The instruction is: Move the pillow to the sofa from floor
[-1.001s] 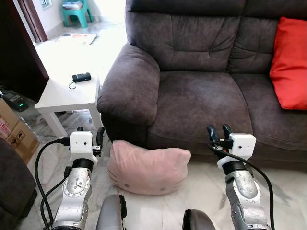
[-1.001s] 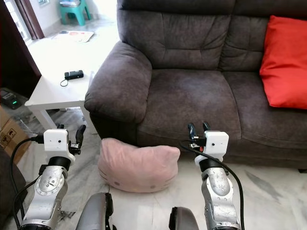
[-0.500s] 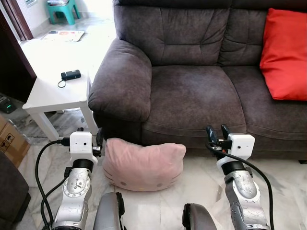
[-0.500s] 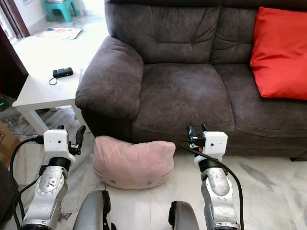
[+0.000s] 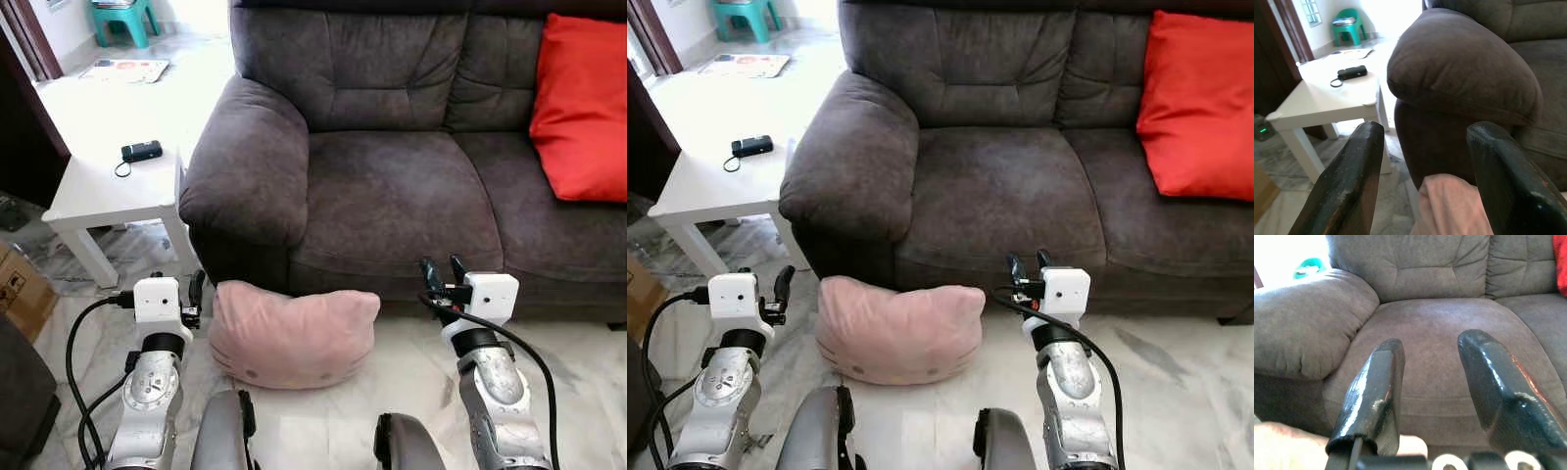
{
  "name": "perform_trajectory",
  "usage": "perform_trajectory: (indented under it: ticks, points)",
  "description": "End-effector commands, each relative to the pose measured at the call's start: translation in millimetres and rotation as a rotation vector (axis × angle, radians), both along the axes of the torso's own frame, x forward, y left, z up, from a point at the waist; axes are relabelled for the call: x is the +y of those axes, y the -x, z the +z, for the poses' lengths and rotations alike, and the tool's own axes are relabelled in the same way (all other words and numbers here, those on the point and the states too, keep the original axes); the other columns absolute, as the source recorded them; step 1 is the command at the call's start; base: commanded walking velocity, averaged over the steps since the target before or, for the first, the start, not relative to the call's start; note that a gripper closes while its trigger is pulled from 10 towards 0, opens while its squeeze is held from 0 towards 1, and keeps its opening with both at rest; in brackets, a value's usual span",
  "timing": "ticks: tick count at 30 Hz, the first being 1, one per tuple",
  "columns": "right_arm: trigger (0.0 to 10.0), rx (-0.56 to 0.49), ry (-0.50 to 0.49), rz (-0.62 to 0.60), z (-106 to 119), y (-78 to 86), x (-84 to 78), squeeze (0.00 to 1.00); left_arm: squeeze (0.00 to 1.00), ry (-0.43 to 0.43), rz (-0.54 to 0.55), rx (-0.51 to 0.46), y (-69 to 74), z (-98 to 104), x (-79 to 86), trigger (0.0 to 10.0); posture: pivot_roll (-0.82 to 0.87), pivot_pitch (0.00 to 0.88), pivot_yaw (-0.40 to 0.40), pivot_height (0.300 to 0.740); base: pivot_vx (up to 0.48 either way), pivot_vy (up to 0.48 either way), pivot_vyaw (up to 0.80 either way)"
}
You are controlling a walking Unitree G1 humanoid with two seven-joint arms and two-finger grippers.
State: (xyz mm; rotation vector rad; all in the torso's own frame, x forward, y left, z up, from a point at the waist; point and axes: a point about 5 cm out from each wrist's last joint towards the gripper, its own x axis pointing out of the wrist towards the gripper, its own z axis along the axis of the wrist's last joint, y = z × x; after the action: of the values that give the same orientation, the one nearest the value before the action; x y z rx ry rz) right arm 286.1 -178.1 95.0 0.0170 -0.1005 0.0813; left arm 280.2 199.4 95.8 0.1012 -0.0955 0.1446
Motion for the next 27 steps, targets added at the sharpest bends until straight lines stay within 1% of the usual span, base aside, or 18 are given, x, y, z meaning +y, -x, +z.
perform_trajectory:
  ticks: [1, 3, 5, 9, 13, 16, 27]
  points:
    - [10.0, 0.019, -0.01, 0.005, -3.2, 1.6, 0.5, 0.0, 0.0, 0.017, 0.014, 0.019, 2.1, -4.5, 1.3, 10.0, -0.05, 0.086, -0.004, 0.512, 0.0, 0.0, 0.0]
    - [10.0, 0.016, -0.004, 0.006, -3.5, 2.0, 1.1, 0.0, 0.0, 0.017, 0.014, 0.02, 2.1, -4.6, 1.5, 10.0, -0.05, 0.087, -0.004, 0.498, 0.0, 0.0, 0.0]
    - [10.0, -0.004, -0.01, 0.011, -2.3, 3.3, 1.6, 0.0, 0.0, 0.016, 0.015, 0.02, 2.0, -4.6, 1.5, 10.0, -0.05, 0.088, -0.005, 0.498, 0.0, 0.0, 0.0]
    - [10.0, 0.003, 0.008, 0.013, -2.4, 3.3, 1.6, 0.0, 0.0, 0.006, 0.017, 0.02, 1.7, -4.2, 1.7, 10.0, -0.05, 0.088, -0.003, 0.498, 0.0, 0.0, 0.0]
    - [10.0, 0.001, 0.0, 0.013, -2.3, 2.9, 1.6, 0.0, 0.0, 0.008, 0.021, 0.019, 1.5, -4.3, 1.9, 10.0, -0.05, 0.088, -0.002, 0.498, 0.0, 0.0, 0.0]
    - [10.0, 0.0, 0.032, 0.032, -2.4, 2.9, 3.1, 0.0, 0.0, 0.011, 0.017, 0.018, 0.9, -3.8, 1.3, 10.0, -0.05, 0.088, -0.002, 0.498, 0.0, 0.0, 0.0]
    - [10.0, 0.005, 0.026, 0.074, -3.9, 5.2, 8.5, 0.0, 0.0, 0.032, 0.009, 0.028, 0.1, -5.2, 0.2, 10.0, -0.05, 0.091, -0.003, 0.498, 0.0, 0.0, 0.76]
